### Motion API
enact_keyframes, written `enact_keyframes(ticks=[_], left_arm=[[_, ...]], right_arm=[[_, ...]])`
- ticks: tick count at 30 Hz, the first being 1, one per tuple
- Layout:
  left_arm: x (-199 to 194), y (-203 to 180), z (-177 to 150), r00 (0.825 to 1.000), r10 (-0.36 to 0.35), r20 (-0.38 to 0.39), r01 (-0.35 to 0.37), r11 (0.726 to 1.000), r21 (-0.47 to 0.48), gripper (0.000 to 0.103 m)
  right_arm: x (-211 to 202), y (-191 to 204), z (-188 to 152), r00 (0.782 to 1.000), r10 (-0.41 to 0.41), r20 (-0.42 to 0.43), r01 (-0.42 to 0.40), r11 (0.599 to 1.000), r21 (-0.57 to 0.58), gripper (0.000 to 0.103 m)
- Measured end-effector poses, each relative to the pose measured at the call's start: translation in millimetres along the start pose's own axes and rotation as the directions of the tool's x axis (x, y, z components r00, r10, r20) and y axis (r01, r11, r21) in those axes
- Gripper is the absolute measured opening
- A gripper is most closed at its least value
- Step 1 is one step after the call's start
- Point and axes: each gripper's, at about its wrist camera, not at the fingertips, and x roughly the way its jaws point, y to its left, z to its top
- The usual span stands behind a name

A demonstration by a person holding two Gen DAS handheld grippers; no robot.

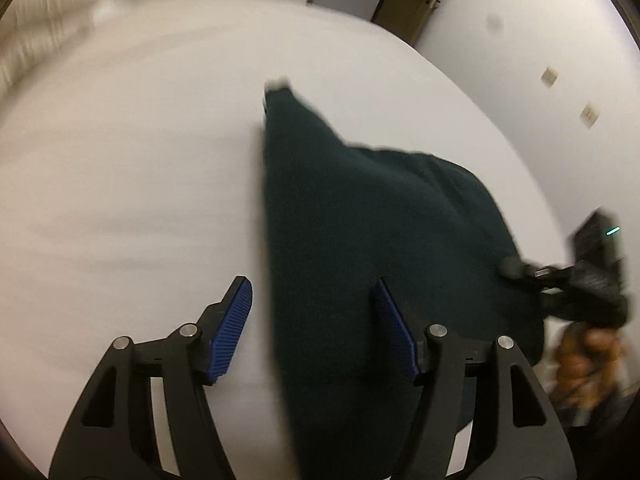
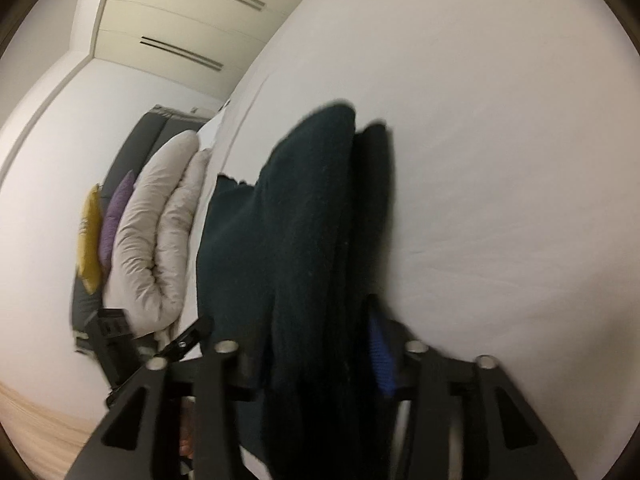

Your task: Fold small clothes

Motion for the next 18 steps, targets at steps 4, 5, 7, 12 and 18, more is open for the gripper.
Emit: enact_keyframes(ticks=[4, 5, 7, 12, 18], left_arm=[[-45.6, -27.3, 2.3, 0.972, 0.174, 0.160, -0.187, 0.980, 0.074, 0.084], [-56.7, -9.3, 7.5, 0.965, 0.181, 0.188, -0.196, 0.979, 0.064, 0.086], [-86.1, -19.4, 5.9, 0.934, 0.218, 0.283, -0.235, 0.972, 0.027, 0.099], [-159.8, -17.5, -2.1, 0.871, 0.300, 0.389, -0.321, 0.947, -0.013, 0.102], [-219.3, -23.7, 3.5, 0.842, 0.365, 0.398, -0.371, 0.926, -0.065, 0.103]], right_arm=[[-43.3, 31.9, -16.9, 0.983, -0.113, 0.143, 0.125, 0.989, -0.079, 0.071], [-51.3, 41.7, -19.9, 0.976, -0.128, 0.176, 0.148, 0.984, -0.104, 0.074], [-67.5, 68.4, -34.1, 0.955, -0.158, 0.252, 0.204, 0.965, -0.167, 0.083], [-104.5, 132.4, -68.2, 0.885, -0.172, 0.433, 0.340, 0.874, -0.348, 0.101], [-147.1, 192.1, -105.8, 0.770, -0.132, 0.624, 0.482, 0.760, -0.435, 0.103]])
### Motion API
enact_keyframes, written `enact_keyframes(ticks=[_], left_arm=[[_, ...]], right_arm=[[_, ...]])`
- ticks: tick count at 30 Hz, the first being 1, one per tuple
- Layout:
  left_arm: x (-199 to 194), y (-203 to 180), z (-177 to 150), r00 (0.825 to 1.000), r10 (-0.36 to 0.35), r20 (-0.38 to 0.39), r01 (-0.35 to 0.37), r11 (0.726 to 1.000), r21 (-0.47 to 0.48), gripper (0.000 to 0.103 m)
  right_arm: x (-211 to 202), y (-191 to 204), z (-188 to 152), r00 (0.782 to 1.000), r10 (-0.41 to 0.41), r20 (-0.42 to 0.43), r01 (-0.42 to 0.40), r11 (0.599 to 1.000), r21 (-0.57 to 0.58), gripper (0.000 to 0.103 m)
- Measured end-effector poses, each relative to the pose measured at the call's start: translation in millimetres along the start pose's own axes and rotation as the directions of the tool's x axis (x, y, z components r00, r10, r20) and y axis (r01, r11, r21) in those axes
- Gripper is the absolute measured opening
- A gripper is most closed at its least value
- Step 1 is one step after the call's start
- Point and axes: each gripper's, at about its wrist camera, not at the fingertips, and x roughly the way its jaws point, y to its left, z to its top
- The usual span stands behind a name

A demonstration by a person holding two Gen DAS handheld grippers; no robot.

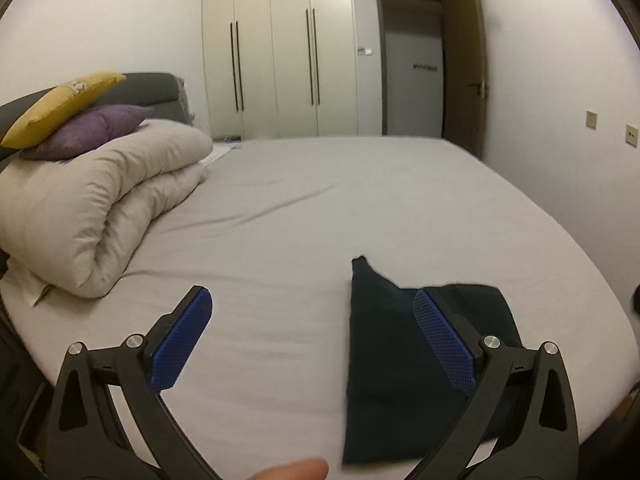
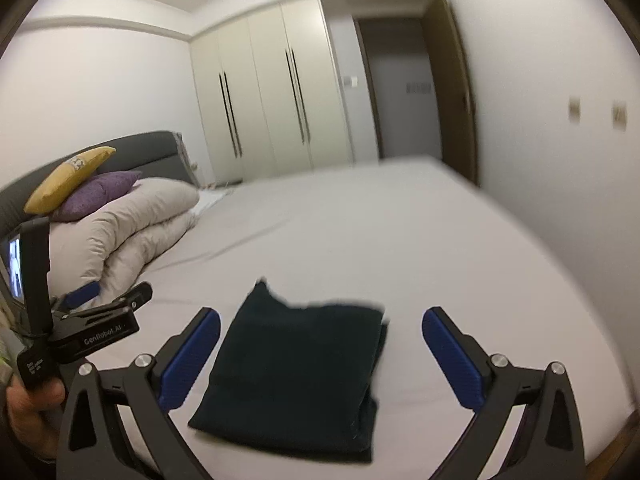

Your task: Fold small clothes

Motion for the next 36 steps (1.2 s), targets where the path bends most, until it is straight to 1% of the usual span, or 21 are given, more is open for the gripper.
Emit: enact_keyframes(ticks=[1, 2, 5, 7, 9, 10, 11, 15, 19, 22, 26, 36], left_arm=[[-4.7, 0.7, 2.8, 1.000, -0.005, -0.026, 0.005, 1.000, 0.003, 0.103], [-10.0, 1.1, 4.6, 0.999, -0.009, -0.033, 0.009, 1.000, 0.001, 0.103], [-22.8, 3.6, 5.1, 0.999, -0.031, -0.023, 0.030, 0.999, -0.018, 0.103], [-25.6, 4.5, 5.0, 0.998, -0.042, -0.044, 0.040, 0.999, -0.035, 0.103], [-12.7, -1.2, -0.3, 0.998, -0.048, -0.050, 0.046, 0.998, -0.034, 0.103], [-13.2, -1.9, -1.3, 0.997, -0.047, -0.055, 0.045, 0.998, -0.032, 0.103], [-1.9, -6.1, -6.1, 0.997, -0.049, -0.062, 0.047, 0.998, -0.032, 0.103], [13.5, -11.2, -15.3, 0.994, -0.066, -0.091, 0.063, 0.997, -0.037, 0.103], [22.0, -14.5, -20.7, 0.992, -0.067, -0.108, 0.064, 0.997, -0.030, 0.103], [27.9, -15.7, -23.5, 0.990, -0.070, -0.121, 0.066, 0.997, -0.034, 0.103], [34.5, -16.2, -26.4, 0.989, -0.072, -0.132, 0.068, 0.997, -0.034, 0.103], [48.2, -16.0, -31.3, 0.985, -0.078, -0.151, 0.072, 0.997, -0.039, 0.103]], right_arm=[[-6.8, 4.2, 2.6, 1.000, 0.000, 0.010, 0.000, 1.000, -0.008, 0.103], [-9.5, 8.1, 6.6, 1.000, -0.004, 0.013, 0.004, 1.000, -0.011, 0.103], [-20.5, 12.3, 11.6, 0.998, -0.060, 0.002, 0.060, 0.998, -0.032, 0.103], [-23.4, 14.3, 11.0, 0.997, -0.070, -0.017, 0.069, 0.997, -0.037, 0.103], [-22.1, 13.3, 8.1, 0.995, -0.075, -0.067, 0.073, 0.997, -0.030, 0.103], [-22.0, 13.9, 6.8, 0.993, -0.078, -0.084, 0.077, 0.997, -0.024, 0.103], [-20.7, 12.2, 4.2, 0.992, -0.081, -0.101, 0.080, 0.997, -0.014, 0.103], [-10.1, 6.2, -4.9, 0.981, -0.092, -0.170, 0.098, 0.995, 0.027, 0.103], [-2.5, 6.2, -11.8, 0.973, -0.104, -0.205, 0.112, 0.993, 0.030, 0.103], [1.8, 9.1, -17.0, 0.968, -0.114, -0.222, 0.119, 0.993, 0.012, 0.103], [6.7, 10.5, -20.2, 0.964, -0.104, -0.243, 0.111, 0.994, 0.015, 0.103], [13.4, 12.8, -24.7, 0.959, -0.095, -0.266, 0.102, 0.995, 0.013, 0.103]])
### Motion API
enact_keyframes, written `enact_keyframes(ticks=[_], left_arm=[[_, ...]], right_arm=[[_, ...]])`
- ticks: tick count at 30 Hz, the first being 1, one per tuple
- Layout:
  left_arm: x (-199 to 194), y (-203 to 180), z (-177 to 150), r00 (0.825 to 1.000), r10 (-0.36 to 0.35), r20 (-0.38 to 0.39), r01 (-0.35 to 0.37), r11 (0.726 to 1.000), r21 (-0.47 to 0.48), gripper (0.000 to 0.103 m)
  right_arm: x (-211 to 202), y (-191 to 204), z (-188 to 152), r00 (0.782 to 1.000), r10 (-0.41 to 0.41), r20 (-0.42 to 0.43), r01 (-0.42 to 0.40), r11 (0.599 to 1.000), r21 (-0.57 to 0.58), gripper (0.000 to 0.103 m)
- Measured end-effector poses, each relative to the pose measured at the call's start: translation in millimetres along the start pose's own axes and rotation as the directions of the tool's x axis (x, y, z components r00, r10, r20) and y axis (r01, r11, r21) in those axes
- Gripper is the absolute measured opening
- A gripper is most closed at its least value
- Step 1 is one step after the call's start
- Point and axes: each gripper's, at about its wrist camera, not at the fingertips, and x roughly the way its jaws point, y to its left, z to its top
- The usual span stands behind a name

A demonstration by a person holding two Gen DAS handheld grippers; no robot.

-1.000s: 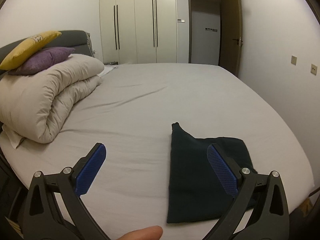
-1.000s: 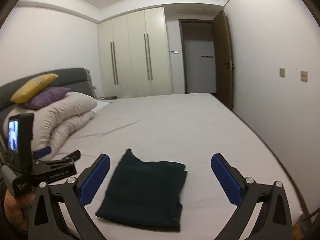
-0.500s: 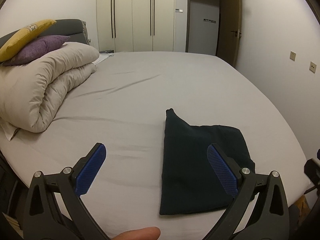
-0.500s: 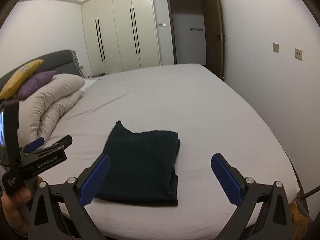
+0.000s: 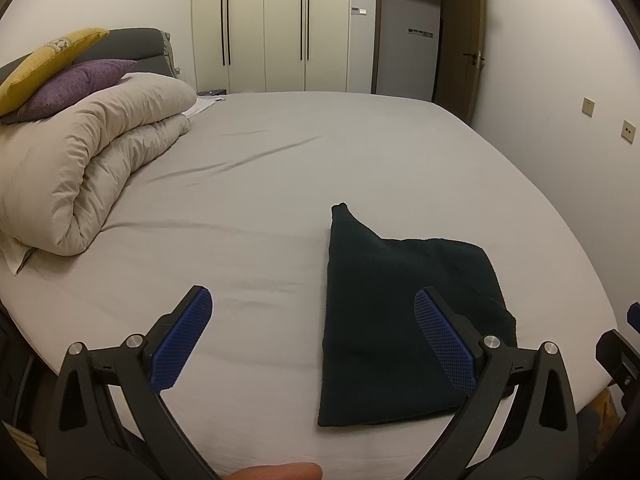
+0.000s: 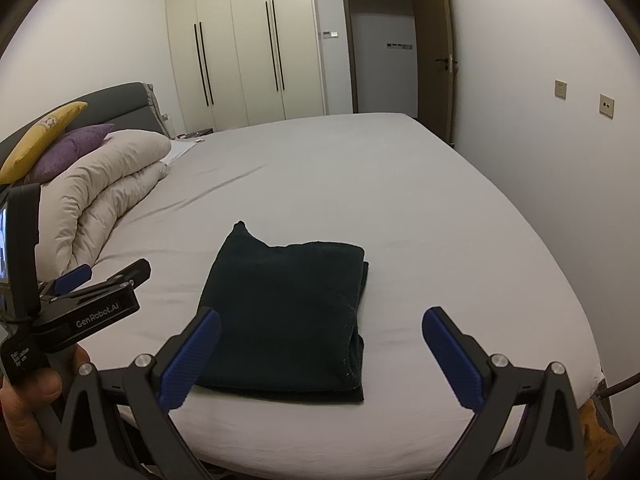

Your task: Fold small clothes

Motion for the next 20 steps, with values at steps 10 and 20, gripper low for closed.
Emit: enact_keyframes(ticks=[10, 20], left_arm=[[5.0, 0.9, -1.5, 1.000, -0.007, -0.009, 0.007, 1.000, -0.002, 0.103], [7.4, -7.6, -6.7, 1.000, -0.024, -0.001, 0.024, 0.999, 0.035, 0.103]], right_arm=[[0.2, -0.4, -1.3, 1.000, 0.005, -0.006, -0.005, 1.000, 0.005, 0.103], [1.8, -0.9, -5.3, 1.000, 0.005, -0.011, -0.005, 1.000, 0.015, 0.103]])
